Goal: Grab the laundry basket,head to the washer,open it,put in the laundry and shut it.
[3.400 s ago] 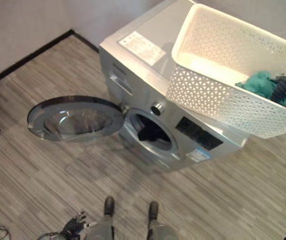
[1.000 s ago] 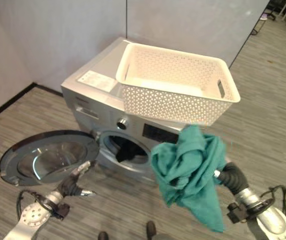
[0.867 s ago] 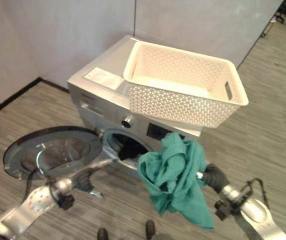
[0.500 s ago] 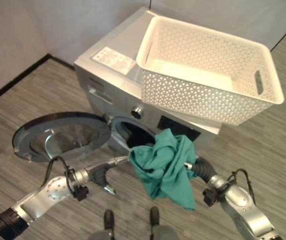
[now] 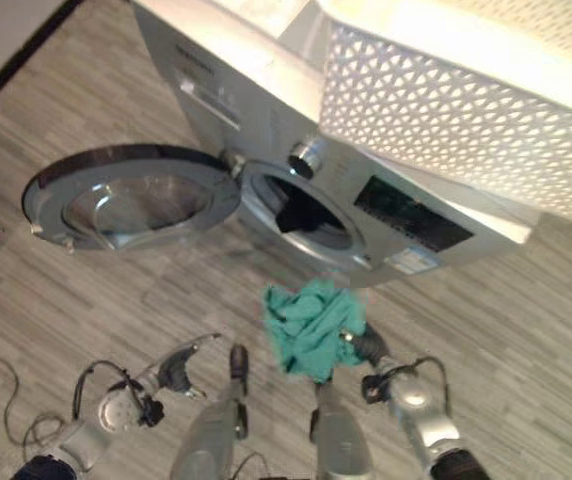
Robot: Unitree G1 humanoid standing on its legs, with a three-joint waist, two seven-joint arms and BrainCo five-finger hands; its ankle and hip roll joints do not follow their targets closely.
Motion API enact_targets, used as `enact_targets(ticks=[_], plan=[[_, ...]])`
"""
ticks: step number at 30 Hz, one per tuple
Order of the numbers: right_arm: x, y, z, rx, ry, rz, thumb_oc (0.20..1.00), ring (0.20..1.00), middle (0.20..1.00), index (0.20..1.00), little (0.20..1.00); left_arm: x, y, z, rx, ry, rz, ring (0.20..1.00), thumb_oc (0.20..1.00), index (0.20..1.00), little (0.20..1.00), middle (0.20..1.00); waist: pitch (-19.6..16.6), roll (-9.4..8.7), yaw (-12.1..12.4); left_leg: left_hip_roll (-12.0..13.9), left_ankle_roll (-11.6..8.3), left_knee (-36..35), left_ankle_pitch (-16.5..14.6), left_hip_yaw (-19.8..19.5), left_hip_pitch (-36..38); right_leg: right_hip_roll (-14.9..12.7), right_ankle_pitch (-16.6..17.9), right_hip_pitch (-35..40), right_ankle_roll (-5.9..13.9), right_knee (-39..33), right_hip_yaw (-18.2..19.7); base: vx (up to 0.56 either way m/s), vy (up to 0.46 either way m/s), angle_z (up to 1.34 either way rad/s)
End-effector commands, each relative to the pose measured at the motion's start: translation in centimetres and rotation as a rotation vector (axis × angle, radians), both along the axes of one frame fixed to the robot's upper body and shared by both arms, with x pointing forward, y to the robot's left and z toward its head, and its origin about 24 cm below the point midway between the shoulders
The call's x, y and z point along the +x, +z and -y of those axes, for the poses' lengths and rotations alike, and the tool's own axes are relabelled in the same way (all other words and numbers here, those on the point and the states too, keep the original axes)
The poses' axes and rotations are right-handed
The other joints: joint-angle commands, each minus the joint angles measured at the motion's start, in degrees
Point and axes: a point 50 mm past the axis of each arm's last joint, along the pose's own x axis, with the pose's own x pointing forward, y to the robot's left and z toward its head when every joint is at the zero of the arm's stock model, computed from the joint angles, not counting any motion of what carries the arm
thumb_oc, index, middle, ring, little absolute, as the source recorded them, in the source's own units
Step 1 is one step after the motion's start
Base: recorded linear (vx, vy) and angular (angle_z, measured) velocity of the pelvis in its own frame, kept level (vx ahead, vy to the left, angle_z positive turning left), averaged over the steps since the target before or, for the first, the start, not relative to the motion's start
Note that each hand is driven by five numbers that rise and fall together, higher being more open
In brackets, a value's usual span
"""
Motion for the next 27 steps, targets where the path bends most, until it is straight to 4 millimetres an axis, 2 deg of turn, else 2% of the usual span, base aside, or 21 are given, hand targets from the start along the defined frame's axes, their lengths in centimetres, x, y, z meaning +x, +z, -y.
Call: enact_targets(ticks=[1, 2, 3, 4, 6, 7, 8, 9, 10, 12, 13, 14, 15, 18, 19, 22, 23, 24, 25, 26, 27], plan=[[1.5, 1.1, -1.2, 0.09, -0.085, 0.064, 0.2, 0.2, 0.2, 0.2, 0.2, -0.3, -0.4, 0.3, 0.003, 0.05, 0.057, 1.0, 1.0, 1.0, 1.0, 1.0, -3.0, -0.72, 0.1, -0.4, 0.81, 9.2, -8.4, 0.5, -2.6, -5.8, -1.3, -5.9, 3.81, 3.7, 0.6, -0.08, 0.055, 0.04], [2.0, 0.7, -1.8, 0.124, -0.13, 0.042, 0.2, 0.2, 0.2, 0.2, 0.2, -0.4, -0.7, 0.4, -0.007, 0.082, 0.063, 1.0, 1.0, 1.0, 1.0, 1.0, -2.1, 0.14, 0.6, -0.5, 0.81, 9.7, -8.5, 0.4, -3.4, -5.9, -1.4, -6.3, 3.76, 3.8, 0.5, -0.09, 0.069, 0.06], [3.3, 0.6, -2.6, 0.181, -0.215, 0.015, 0.2, 0.2, 0.2, 0.2, 0.2, -0.3, -1.0, 1.0, -0.051, 0.124, 0.076, 1.0, 1.0, 1.0, 1.0, 1.0, -1.1, 1.6, 1.2, -1.4, 0.93, 9.9, -7.8, 0.0, -5.1, -6.5, -1.0, -8.0, 3.73, 4.1, 0.7, -0.09, 0.069, 0.07], [3.4, 0.6, -2.6, 0.181, -0.215, 0.017, 0.2, 0.2, 0.2, 0.2, 0.2, -0.2, -1.0, 1.0, -0.05, 0.124, 0.078, 1.0, 1.0, 1.0, 1.0, 1.0, -1.1, 1.61, 1.2, -1.4, 0.93, 9.9, -7.8, 0.0, -5.3, -6.5, -1.0, -8.1, 3.73, 4.1, 0.6, -0.08, 0.076, 0.14], [5.0, 0.9, -3.3, 0.261, -0.313, -0.003, 0.2, 0.2, 0.2, 0.2, 0.2, -0.1, -1.0, 1.9, -0.093, 0.141, 0.096, 1.0, 1.0, 1.0, 1.0, 1.0, 0.1, 3.51, 1.9, -2.1, 1.04, 10.5, -7.5, -0.3, -7.0, -7.0, -0.9, -9.7, 3.67, 4.6, 0.6, -0.07, 0.068, 0.14], [5.9, 1.2, -3.4, 0.292, -0.365, -0.006, 0.2, 0.2, 0.2, 0.2, 0.2, -0.1, -1.1, 2.4, -0.117, 0.142, 0.098, 1.0, 1.0, 1.0, 1.0, 1.0, 0.5, 4.58, 2.4, -2.4, 1.04, 10.5, -7.4, -0.4, -7.8, -7.4, -0.7, -10.5, 3.74, 4.6, 0.4, -0.09, 0.095, 0.18], [7.5, 2.0, -3.0, 0.331, -0.472, -0.001, 0.2, 0.2, 0.2, 0.2, 0.2, -0.2, -1.1, 3.3, -0.167, 0.132, 0.095, 1.0, 1.0, 1.0, 1.0, 1.0, 1.0, 6.7, 3.5, -3.0, 1.0, 10.8, -7.5, -0.6, -9.3, -7.9, -0.7, -11.5, 3.84, 4.7, 0.1, -0.08, 0.102, 0.11], [8.7, 2.9, -2.4, 0.379, -0.554, 0.012, 0.2, 0.2, 0.2, 0.2, 0.2, -0.2, -1.1, 3.8, -0.183, 0.119, 0.096, 1.0, 1.0, 1.0, 1.0, 1.0, 1.4, 8.05, 4.1, -3.4, 0.99, 10.9, -7.4, -0.8, -10.2, -8.3, -0.5, -12.3, 3.95, 4.8, -0.1, -0.06, 0.078, 0.08], [8.8, 3.0, -2.4, 0.381, -0.555, 0.014, 0.2, 0.2, 0.2, 0.2, 0.2, -0.1, -1.0, 3.8, -0.183, 0.118, 0.098, 1.0, 1.0, 1.0, 1.0, 1.0, 1.3, 7.98, 4.1, -3.5, 1.03, 10.8, -7.1, -0.8, -10.5, -8.4, -0.3, -12.6, 3.95, 4.7, -0.1, -0.05, 0.061, 0.07], [10.7, 4.9, -0.7, 0.446, -0.684, 0.064, 0.2, 0.2, 0.2, 0.2, 0.2, -0.2, -1.0, 4.6, -0.209, 0.09, 0.096, 1.0, 1.0, 1.0, 1.0, 1.0, 1.9, 10.14, 5.2, -4.1, 1.03, 11.0, -7.2, -1.0, -11.9, -8.7, -0.3, -13.9, 4.11, 4.9, -0.2, -0.05, 0.063, 0.09], [12.3, 7.1, 1.2, 0.549, -0.798, 0.119, 0.2, 0.2, 0.2, 0.2, 0.2, -0.2, -0.9, 5.3, -0.226, 0.068, 0.093, 1.0, 1.0, 1.0, 1.0, 1.0, 2.4, 12.19, 6.3, -4.6, 1.14, 11.1, -7.0, -1.3, -13.6, -9.0, -0.3, -15.6, 4.31, 5.2, -0.4, -0.05, 0.068, 0.03], [12.9, 8.1, 2.0, 0.571, -0.838, 0.15, 0.2, 0.2, 0.2, 0.2, 0.2, -0.1, -0.8, 5.6, -0.233, 0.052, 0.095, 1.0, 1.0, 1.0, 1.0, 1.0, 2.6, 13.08, 6.9, -4.8, 1.2, 11.1, -6.9, -1.5, -14.4, -9.3, -0.3, -16.4, 4.34, 5.4, -0.5, -0.06, 0.052, 0.01], [13.0, 8.2, 2.1, 0.572, -0.838, 0.152, 0.2, 0.2, 0.2, 0.2, 0.2, 0.0, -0.8, 5.7, -0.233, 0.051, 0.097, 1.0, 1.0, 1.0, 1.0, 1.0, 2.6, 13.06, 6.9, -4.9, 1.24, 11.1, -6.5, -1.5, -14.7, -9.4, 0.0, -16.8, 4.32, 5.3, -0.5, -0.04, 0.011, 0.02], [14.9, 13.0, 5.7, 0.691, -0.971, 0.305, 0.2, 0.2, 0.2, 0.2, 0.2, 0.6, 0.1, 6.3, -0.25, 0.011, 0.129, 1.0, 1.0, 1.0, 1.0, 1.0, 3.4, 16.7, 8.7, -5.7, 1.16, 11.3, -6.5, -2.5, -17.5, -10.5, -0.5, -19.3, 4.66, 6.5, -1.3, -0.03, 0.015, 0.18], [15.0, 13.1, 5.8, 0.693, -0.971, 0.308, 0.2, 0.2, 0.2, 0.2, 0.2, 0.7, 0.2, 6.3, -0.25, 0.009, 0.131, 1.0, 1.0, 1.0, 1.0, 1.0, 3.4, 16.72, 8.6, -5.8, 1.2, 11.3, -6.1, -2.5, -17.8, -10.6, -0.2, -19.6, 4.63, 6.4, -1.3, -0.01, 0.014, 0.18], [15.5, 17.2, 8.0, 0.776, -1.025, 0.468, 0.2, 0.2, 0.2, 0.2, 0.2, 0.9, 0.6, 6.5, -0.273, 0.01, 0.146, 1.0, 1.0, 1.0, 1.0, 1.0, 3.5, 18.73, 9.6, -6.4, 1.23, 11.6, -5.8, -3.1, -20.0, -11.1, -0.4, -21.4, 4.77, 7.1, -1.4, -0.01, 0.007, 0.19], [15.4, 20.1, 9.5, 0.814, -1.057, 0.595, 0.2, 0.2, 0.2, 0.2, 0.2, 0.8, 0.6, 6.6, -0.291, 0.016, 0.146, 1.0, 1.0, 1.0, 1.0, 1.0, 3.5, 19.6, 10.1, -6.4, 1.26, 11.5, -6.1, -3.4, -20.6, -11.2, -1.0, -22.3, 4.84, 7.7, -1.6, 0.02, -0.004, 0.09], [15.2, 21.2, 10.1, 0.836, -1.073, 0.647, 0.2, 0.2, 0.2, 0.2, 0.2, 0.8, 0.6, 6.6, -0.296, 0.019, 0.143, 1.0, 1.0, 1.0, 1.0, 1.0, 3.5, 19.93, 10.3, -6.5, 1.29, 11.4, -6.1, -3.6, -21.0, -11.1, -1.3, -22.8, 4.81, 8.1, -1.5, 0.03, -0.004, 0.06], [15.2, 21.3, 10.1, 0.835, -1.075, 0.648, 0.2, 0.2, 0.2, 0.2, 0.2, 0.8, 0.6, 6.6, -0.297, 0.018, 0.143, 1.0, 1.0, 1.0, 1.0, 1.0, 3.4, 19.95, 10.3, -6.5, 1.29, 11.5, -6.1, -3.6, -21.1, -11.1, -1.3, -22.9, 4.8, 8.2, -1.5, 0.01, -0.023, 0.06], [14.6, 24.1, 11.5, 0.879, -1.113, 0.774, 0.2, 0.2, 0.2, 0.2, 0.2, 0.7, 0.5, 6.6, -0.302, 0.024, 0.138, 1.0, 1.0, 1.0, 1.0, 1.0, 3.4, 20.34, 10.4, -6.5, 1.33, 11.2, -6.0, -4.0, -21.7, -11.3, -1.7, -23.6, 4.81, 8.8, -1.5, 0.01, -0.024, 0.08], [14.6, 24.2, 11.5, 0.878, -1.115, 0.776, 0.2, 0.2, 0.2, 0.2, 0.2, 0.8, 0.5, 6.6, -0.302, 0.023, 0.139, 1.0, 1.0, 1.0, 1.0, 1.0, 3.4, 20.39, 10.4, -6.6, 1.33, 11.2, -6.0, -4.0, -21.8, -11.3, -1.8, -23.7, 4.81, 8.9, -1.6, 0.01, -0.038, 0.09]])
